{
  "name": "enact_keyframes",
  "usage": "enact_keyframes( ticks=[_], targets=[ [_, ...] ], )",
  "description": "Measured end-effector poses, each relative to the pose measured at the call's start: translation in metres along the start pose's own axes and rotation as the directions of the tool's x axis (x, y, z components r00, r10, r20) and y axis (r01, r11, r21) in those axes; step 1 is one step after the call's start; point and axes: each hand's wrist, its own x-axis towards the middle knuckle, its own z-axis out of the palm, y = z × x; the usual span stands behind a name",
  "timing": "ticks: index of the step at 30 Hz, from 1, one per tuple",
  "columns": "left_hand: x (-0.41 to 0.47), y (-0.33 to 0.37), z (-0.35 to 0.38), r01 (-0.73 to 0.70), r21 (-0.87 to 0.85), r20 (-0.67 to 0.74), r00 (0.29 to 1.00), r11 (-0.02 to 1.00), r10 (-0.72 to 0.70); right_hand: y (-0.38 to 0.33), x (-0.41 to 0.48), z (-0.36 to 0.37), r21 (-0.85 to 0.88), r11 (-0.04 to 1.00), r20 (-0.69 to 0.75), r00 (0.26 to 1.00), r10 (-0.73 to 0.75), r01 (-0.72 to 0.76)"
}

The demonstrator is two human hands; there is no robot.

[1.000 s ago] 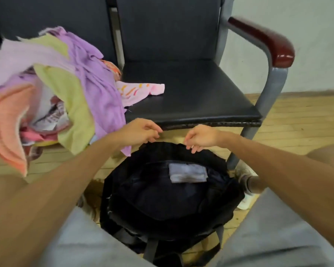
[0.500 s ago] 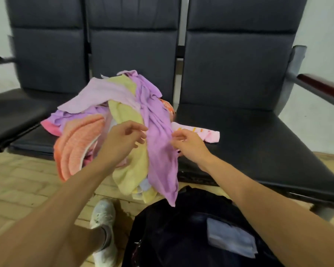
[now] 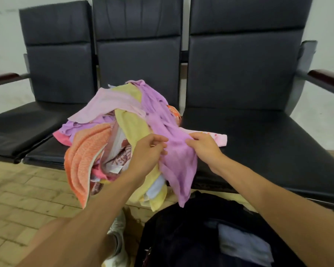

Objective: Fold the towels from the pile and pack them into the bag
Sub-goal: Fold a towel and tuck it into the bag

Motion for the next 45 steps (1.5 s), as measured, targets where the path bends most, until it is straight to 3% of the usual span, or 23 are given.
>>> enact_keyframes(
  ticks=[5, 11, 16, 22, 27, 30, 35, 39, 42, 45],
  targets=[
    [-0.009, 0.002, 0.031, -0.091, 0.073, 0.091, 0.992, 0.993, 0.084, 0.023, -0.025, -0.063, -0.040, 0.999, 0.027, 1.000, 0.013, -0.012],
    [-0.026, 0.011, 0.058, -0.087, 0.193, 0.272, 0.962, 0.977, 0.032, 0.039, -0.055, -0.098, 0.070, 0.995, 0.064, 0.996, 0.064, -0.068],
    [-0.029, 0.013, 0.066, -0.089, 0.300, 0.198, 0.980, 0.950, 0.029, 0.037, -0.069, -0.106, 0.047, 0.999, 0.261, 0.965, 0.011, -0.024],
    [-0.032, -0.023, 0.061, 0.105, 0.294, 0.108, 0.984, 0.950, -0.142, 0.049, -0.090, -0.122, 0.034, 0.999, 0.462, 0.887, 0.020, -0.040],
    [-0.030, -0.020, 0.066, 0.234, 0.088, 0.150, 0.958, 0.968, -0.246, 0.049, -0.094, -0.126, 0.032, 0.993, 0.657, 0.751, 0.066, -0.115],
    [-0.030, -0.025, 0.071, 0.318, 0.030, 0.196, 0.928, 0.948, -0.317, 0.052, -0.090, -0.118, -0.071, 0.992, 0.591, 0.797, 0.123, -0.101],
    [-0.036, -0.023, 0.074, 0.229, 0.045, 0.222, 0.947, 0.972, -0.234, 0.059, -0.081, -0.107, -0.152, 0.975, 0.346, 0.916, 0.205, -0.161],
    [-0.044, -0.017, 0.069, 0.216, -0.020, 0.332, 0.923, 0.976, -0.197, 0.064, -0.069, -0.094, -0.172, 0.959, 0.153, 0.956, 0.250, -0.224],
    [-0.054, -0.013, 0.067, 0.209, -0.020, 0.392, 0.901, 0.978, -0.184, 0.069, -0.064, -0.082, -0.315, 0.941, 0.047, 0.988, 0.148, -0.126],
    [-0.061, -0.010, 0.065, 0.201, -0.021, 0.401, 0.899, 0.979, -0.176, 0.074, -0.061, -0.067, -0.512, 0.859, 0.013, 1.000, 0.005, 0.003]
  ],
)
